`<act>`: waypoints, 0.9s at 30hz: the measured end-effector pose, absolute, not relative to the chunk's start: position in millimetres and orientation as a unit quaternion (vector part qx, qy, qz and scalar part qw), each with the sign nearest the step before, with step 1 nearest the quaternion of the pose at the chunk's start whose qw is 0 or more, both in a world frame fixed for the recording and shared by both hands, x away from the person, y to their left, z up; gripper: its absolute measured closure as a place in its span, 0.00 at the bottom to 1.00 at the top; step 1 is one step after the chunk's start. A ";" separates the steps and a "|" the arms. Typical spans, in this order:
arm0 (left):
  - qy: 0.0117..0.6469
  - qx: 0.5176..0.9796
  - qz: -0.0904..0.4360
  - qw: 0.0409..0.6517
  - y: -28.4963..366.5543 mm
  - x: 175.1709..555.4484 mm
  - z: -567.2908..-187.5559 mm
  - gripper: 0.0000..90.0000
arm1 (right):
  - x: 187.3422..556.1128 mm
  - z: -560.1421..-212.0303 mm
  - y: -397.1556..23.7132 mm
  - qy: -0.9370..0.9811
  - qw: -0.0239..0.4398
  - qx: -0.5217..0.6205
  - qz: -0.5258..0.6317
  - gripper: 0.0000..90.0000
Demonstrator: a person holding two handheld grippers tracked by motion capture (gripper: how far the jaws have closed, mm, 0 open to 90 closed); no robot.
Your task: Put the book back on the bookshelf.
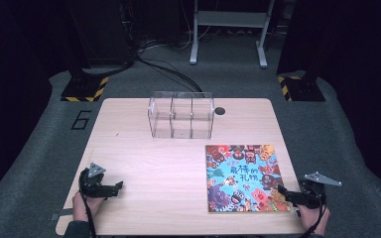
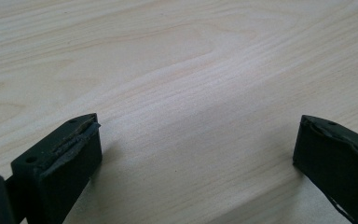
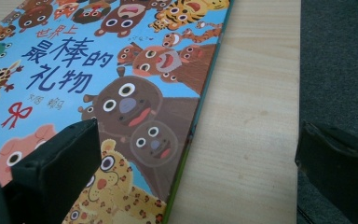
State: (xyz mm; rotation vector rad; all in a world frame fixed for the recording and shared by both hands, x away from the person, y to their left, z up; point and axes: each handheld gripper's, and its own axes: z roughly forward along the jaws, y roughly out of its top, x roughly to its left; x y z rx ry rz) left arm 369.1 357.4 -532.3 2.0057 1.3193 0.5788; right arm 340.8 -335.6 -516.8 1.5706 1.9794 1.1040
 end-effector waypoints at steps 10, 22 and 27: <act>0.504 0.768 0.220 0.329 357.4 369.3 -532.2 0.00 | 351.9 -504.4 -326.1 0.723 0.182 0.552 0.374 0.01; 0.503 0.771 0.214 0.325 357.9 369.4 -531.3 0.00 | 365.9 -502.6 -321.3 0.739 0.157 0.547 0.361 0.01; 0.503 0.771 0.214 0.325 357.9 369.4 -531.3 0.00 | 373.6 -503.9 -317.4 0.746 0.141 0.546 0.353 0.02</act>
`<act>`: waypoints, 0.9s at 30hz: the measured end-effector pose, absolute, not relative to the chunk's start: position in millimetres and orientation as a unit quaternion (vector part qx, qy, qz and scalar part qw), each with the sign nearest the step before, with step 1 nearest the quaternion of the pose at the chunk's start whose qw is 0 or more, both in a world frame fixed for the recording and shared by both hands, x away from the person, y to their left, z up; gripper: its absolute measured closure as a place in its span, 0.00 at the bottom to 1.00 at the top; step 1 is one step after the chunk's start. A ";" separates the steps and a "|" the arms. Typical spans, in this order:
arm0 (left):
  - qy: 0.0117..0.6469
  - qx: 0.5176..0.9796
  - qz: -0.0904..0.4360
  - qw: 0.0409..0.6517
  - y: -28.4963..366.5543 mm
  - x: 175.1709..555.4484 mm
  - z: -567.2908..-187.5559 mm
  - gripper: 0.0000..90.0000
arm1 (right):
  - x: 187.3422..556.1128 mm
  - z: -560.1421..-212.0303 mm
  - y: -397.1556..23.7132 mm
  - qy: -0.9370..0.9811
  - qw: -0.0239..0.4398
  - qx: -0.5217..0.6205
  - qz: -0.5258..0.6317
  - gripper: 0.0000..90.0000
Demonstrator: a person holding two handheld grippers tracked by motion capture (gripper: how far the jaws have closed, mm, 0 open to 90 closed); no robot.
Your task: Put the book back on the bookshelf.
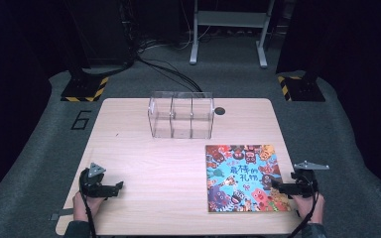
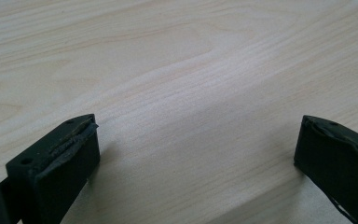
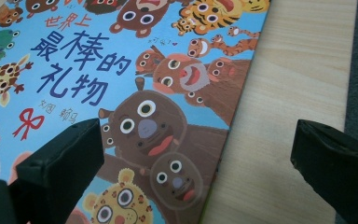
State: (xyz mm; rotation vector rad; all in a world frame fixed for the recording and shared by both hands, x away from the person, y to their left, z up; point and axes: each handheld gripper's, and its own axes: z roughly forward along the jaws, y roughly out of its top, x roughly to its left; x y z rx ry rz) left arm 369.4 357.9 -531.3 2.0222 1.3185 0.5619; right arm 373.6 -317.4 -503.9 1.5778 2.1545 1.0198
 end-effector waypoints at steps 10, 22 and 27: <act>0.503 0.772 0.214 0.325 357.9 369.4 -531.3 0.00 | 384.9 -506.1 -306.5 0.763 0.123 0.542 0.331 0.16; 0.503 0.772 0.214 0.326 357.9 369.4 -531.3 0.00 | 390.4 -507.5 -305.9 0.766 0.117 0.545 0.321 0.34; 0.503 0.771 0.215 0.327 357.8 369.4 -531.6 0.00 | 388.4 -507.3 -304.4 0.761 0.118 0.553 0.319 0.35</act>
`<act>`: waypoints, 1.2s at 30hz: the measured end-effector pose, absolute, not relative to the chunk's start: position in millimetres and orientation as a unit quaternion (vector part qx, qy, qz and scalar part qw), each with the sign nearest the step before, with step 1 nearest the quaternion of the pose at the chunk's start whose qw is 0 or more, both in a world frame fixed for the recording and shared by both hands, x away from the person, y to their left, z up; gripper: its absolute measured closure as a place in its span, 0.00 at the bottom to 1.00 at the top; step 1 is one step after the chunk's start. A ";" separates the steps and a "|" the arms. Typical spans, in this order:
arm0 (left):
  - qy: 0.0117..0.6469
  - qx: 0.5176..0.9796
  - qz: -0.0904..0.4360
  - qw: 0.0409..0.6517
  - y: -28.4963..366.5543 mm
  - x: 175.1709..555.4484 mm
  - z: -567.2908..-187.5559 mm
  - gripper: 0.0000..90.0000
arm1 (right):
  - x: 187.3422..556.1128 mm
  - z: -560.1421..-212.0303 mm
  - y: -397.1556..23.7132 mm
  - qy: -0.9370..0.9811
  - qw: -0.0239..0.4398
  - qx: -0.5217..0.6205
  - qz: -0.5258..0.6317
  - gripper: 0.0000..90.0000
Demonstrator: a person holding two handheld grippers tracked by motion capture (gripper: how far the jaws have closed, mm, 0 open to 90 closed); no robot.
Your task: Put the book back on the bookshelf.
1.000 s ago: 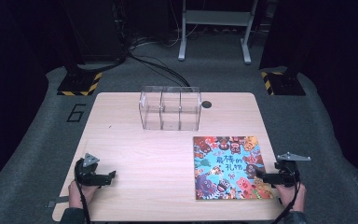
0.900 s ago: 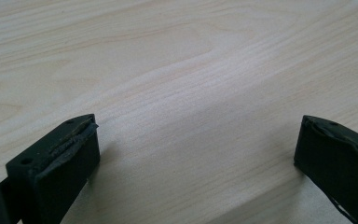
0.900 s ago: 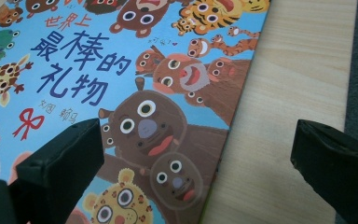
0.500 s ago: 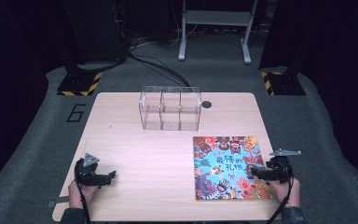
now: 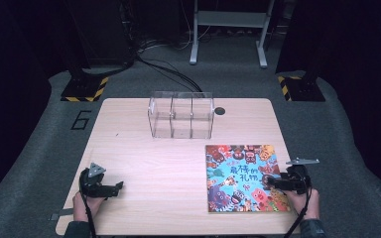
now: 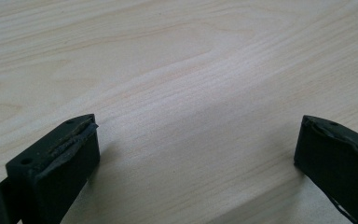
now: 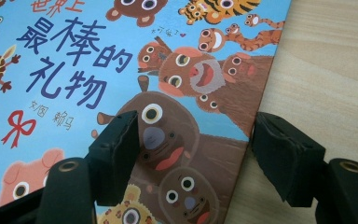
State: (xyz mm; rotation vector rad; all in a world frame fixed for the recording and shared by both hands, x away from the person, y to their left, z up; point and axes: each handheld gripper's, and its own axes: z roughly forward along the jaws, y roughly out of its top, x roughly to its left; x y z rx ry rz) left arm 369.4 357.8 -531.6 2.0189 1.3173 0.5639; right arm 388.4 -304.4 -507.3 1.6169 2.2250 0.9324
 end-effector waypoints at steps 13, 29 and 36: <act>0.503 0.769 0.218 0.329 357.6 369.7 -532.1 0.00 | 382.6 -508.4 -291.6 0.762 0.118 0.547 0.326 0.38; 0.503 0.771 0.214 0.326 357.9 369.7 -531.3 0.00 | 376.7 -509.7 -268.7 0.770 0.116 0.531 0.335 0.39; 0.503 0.768 0.218 0.330 357.3 369.9 -532.4 0.00 | 375.6 -511.4 -256.5 0.776 0.116 0.515 0.344 0.41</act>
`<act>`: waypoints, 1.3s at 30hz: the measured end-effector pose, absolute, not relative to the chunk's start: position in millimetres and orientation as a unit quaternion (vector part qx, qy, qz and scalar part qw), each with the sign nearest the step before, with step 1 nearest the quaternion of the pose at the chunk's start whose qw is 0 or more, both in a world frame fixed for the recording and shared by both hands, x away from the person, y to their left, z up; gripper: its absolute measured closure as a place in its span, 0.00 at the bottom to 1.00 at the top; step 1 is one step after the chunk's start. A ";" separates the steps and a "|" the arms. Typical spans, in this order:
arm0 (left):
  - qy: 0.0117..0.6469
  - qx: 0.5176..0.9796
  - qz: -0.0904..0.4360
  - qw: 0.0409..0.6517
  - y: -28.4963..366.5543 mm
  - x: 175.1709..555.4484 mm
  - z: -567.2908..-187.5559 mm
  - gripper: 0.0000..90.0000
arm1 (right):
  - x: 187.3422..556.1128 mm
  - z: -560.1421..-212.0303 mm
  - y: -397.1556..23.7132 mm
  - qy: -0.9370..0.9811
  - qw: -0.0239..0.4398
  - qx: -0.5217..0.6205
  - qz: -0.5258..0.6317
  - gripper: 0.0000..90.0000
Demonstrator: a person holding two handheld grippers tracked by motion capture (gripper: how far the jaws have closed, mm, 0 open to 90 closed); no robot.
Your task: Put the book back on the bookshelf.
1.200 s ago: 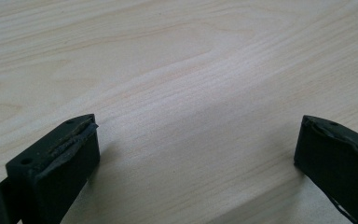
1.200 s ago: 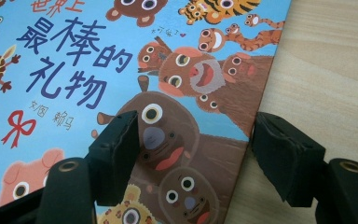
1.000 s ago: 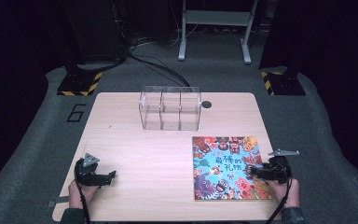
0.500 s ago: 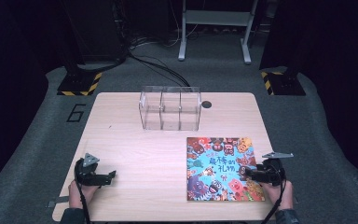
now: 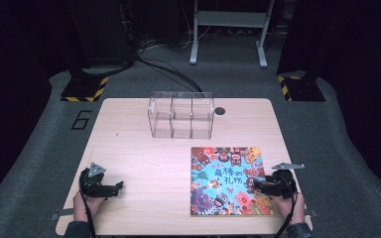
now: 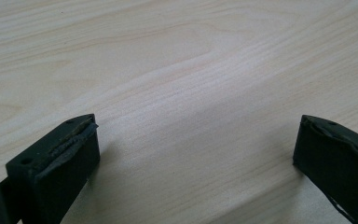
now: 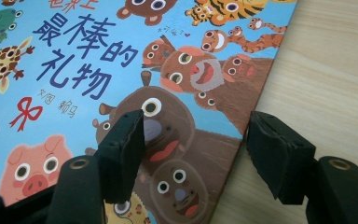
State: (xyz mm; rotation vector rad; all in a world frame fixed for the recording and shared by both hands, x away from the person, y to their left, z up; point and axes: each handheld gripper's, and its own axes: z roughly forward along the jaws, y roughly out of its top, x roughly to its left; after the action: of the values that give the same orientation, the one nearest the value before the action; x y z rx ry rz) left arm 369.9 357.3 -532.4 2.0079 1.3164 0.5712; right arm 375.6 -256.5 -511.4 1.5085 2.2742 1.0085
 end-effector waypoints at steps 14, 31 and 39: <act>0.504 0.770 0.214 0.328 357.4 369.8 -531.6 0.00 | 376.2 -511.1 -234.0 0.786 0.104 0.499 0.349 0.43; 0.523 0.753 0.228 0.327 352.0 372.0 -532.7 0.00 | 386.5 -510.2 -197.6 0.807 0.080 0.468 0.352 0.46; 0.529 0.743 0.218 0.349 340.4 371.3 -518.9 0.00 | 393.8 -509.9 -184.8 0.823 0.076 0.441 0.350 0.46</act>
State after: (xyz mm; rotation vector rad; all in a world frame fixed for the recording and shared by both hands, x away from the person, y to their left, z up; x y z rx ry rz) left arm 371.3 340.4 -518.9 1.9251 1.3702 0.5647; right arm 393.8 -184.8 -509.9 1.3212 2.4681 1.0499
